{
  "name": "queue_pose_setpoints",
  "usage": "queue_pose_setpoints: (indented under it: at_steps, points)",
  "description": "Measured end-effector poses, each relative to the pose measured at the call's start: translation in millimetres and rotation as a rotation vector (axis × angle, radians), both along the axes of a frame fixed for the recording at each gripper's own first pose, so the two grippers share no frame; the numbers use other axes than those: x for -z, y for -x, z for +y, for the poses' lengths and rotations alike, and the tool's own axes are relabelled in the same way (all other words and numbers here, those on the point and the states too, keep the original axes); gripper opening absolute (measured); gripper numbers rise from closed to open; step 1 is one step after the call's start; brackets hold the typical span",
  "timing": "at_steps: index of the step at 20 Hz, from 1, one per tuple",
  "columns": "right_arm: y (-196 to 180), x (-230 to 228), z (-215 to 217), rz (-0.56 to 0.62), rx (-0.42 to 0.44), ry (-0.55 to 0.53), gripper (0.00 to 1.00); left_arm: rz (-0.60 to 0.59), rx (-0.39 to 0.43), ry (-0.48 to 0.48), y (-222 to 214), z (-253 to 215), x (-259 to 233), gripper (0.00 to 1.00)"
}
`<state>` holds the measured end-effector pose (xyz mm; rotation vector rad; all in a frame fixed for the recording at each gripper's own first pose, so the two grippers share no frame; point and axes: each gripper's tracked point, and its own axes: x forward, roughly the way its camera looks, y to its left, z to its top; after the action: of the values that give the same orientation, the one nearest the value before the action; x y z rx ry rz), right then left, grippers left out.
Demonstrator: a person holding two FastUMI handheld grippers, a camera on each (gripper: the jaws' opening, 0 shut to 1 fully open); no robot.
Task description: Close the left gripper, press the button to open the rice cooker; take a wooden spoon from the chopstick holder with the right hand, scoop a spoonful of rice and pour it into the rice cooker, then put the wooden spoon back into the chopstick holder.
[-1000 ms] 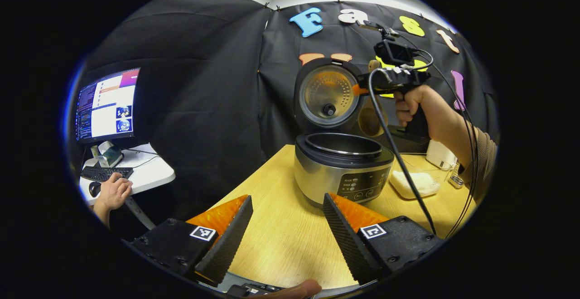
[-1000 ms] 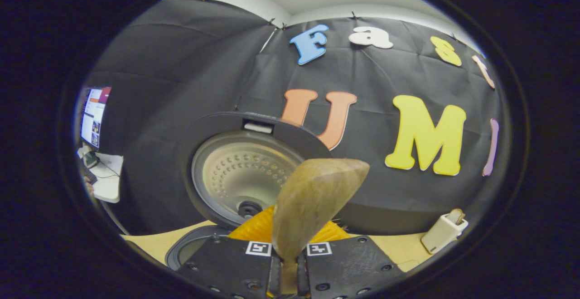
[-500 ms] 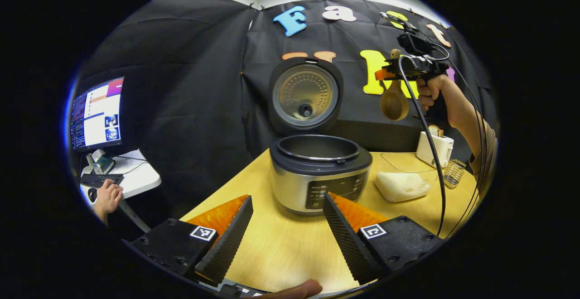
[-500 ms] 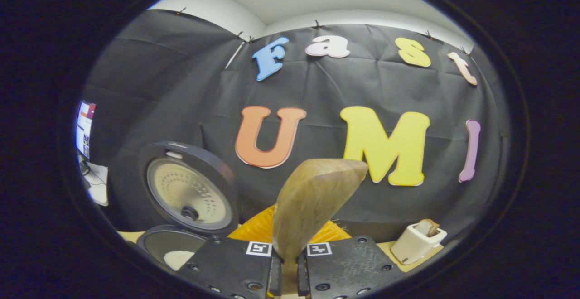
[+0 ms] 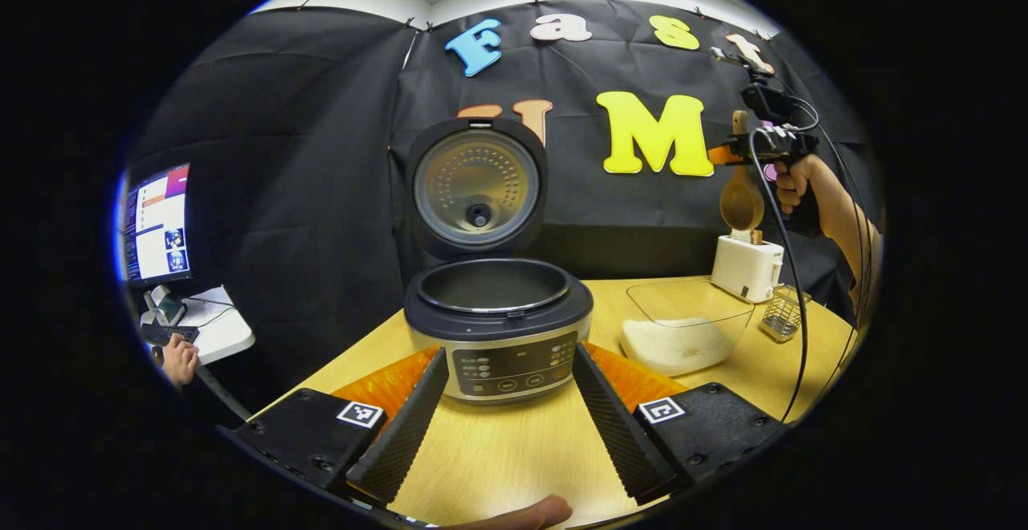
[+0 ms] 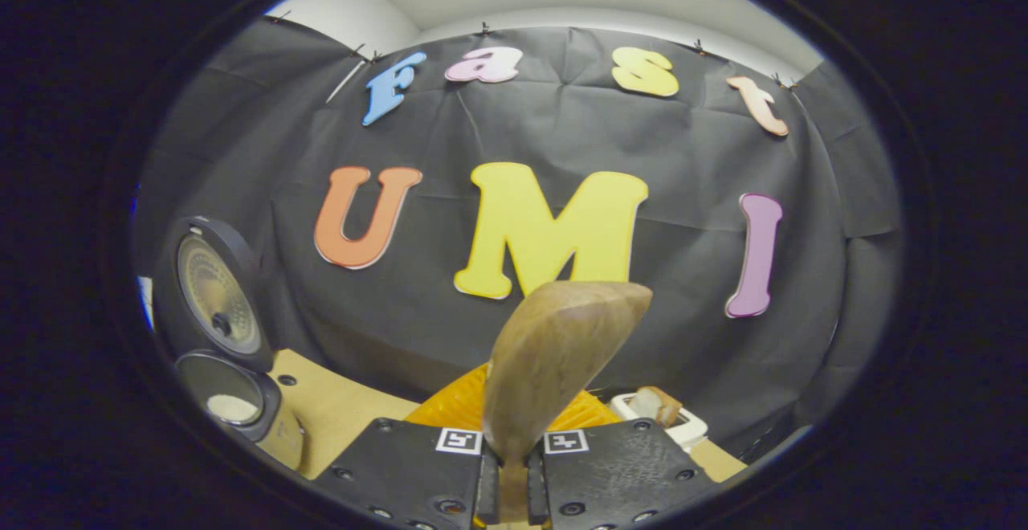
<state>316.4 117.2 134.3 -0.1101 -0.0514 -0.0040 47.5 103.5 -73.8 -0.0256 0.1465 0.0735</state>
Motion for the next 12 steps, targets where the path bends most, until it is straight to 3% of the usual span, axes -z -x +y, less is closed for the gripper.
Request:
queue_pose_setpoints:
  at_steps: [8,12]
  points:
    - [-3,54,-127,0.099,0.146,-0.049,0.13,-0.011,0.035,-0.004,-12,-35,-11,0.99]
    - [-3,99,-160,0.18,0.173,-0.094,0.13,-0.012,0.039,-0.008,-17,-42,-13,0.99]
